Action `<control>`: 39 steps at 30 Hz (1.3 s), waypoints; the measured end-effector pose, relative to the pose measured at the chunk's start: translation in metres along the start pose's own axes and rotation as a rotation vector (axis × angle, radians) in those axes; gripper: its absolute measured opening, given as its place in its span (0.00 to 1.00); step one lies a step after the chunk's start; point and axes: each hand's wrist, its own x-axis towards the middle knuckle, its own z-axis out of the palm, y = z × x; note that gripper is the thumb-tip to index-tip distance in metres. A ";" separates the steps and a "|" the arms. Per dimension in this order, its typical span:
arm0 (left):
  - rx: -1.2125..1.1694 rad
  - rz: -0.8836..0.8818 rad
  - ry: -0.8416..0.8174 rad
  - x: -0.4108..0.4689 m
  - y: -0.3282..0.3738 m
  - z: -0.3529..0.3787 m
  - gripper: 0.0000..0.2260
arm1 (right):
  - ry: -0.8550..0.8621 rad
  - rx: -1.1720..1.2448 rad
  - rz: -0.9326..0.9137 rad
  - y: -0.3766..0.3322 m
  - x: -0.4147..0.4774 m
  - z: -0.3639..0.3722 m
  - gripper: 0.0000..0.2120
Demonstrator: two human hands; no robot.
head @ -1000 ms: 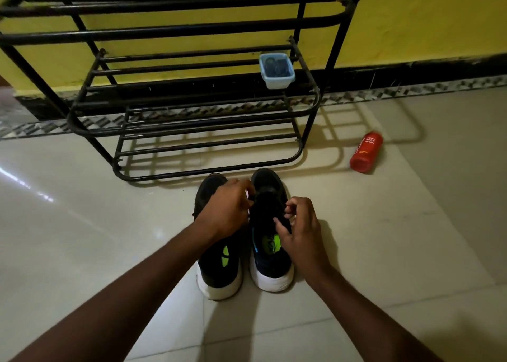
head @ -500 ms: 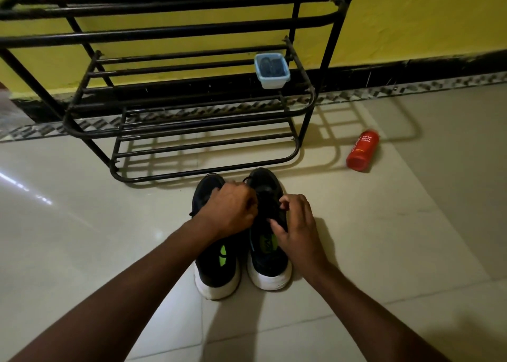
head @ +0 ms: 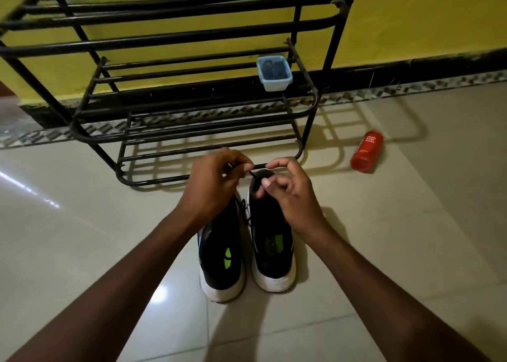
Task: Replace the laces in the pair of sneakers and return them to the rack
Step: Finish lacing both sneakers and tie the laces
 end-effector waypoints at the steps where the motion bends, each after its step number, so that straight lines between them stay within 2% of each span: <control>1: 0.055 -0.008 0.011 0.001 -0.006 -0.003 0.05 | 0.031 -0.022 -0.023 -0.003 0.004 -0.002 0.10; 5: 0.178 -0.108 0.012 0.000 -0.039 -0.010 0.07 | 0.087 -0.135 -0.077 -0.002 0.016 -0.019 0.04; 10: 0.221 -0.268 0.000 -0.013 -0.066 -0.011 0.06 | 0.129 -0.203 -0.055 0.002 0.023 -0.040 0.04; 15: 0.288 -0.241 0.054 -0.023 -0.065 0.003 0.05 | 0.196 -0.374 -0.040 0.018 0.017 -0.041 0.05; 18: 0.184 -0.272 0.110 -0.023 -0.049 0.016 0.04 | 0.252 -0.559 -0.006 0.027 0.001 -0.039 0.09; 21: -0.007 -0.309 0.100 -0.021 -0.033 0.031 0.03 | 0.155 -0.630 0.052 0.033 -0.019 -0.034 0.11; 24: -0.159 -0.323 0.055 -0.023 -0.023 0.047 0.07 | 0.108 -0.695 0.033 0.042 -0.033 -0.026 0.13; 27: -0.314 -0.392 0.031 -0.031 -0.016 0.060 0.08 | 0.161 -0.676 0.016 0.047 -0.041 -0.021 0.08; 31: -0.525 -0.530 0.011 -0.045 -0.007 0.070 0.04 | 0.257 -0.619 0.041 0.049 -0.047 -0.023 0.04; 36: -0.476 -0.502 -0.035 -0.048 -0.009 0.077 0.04 | 0.276 -0.509 0.147 0.055 -0.049 -0.023 0.03; 39: -0.334 -0.438 -0.091 -0.048 -0.011 0.083 0.06 | 0.280 -0.445 0.201 0.057 -0.048 -0.025 0.03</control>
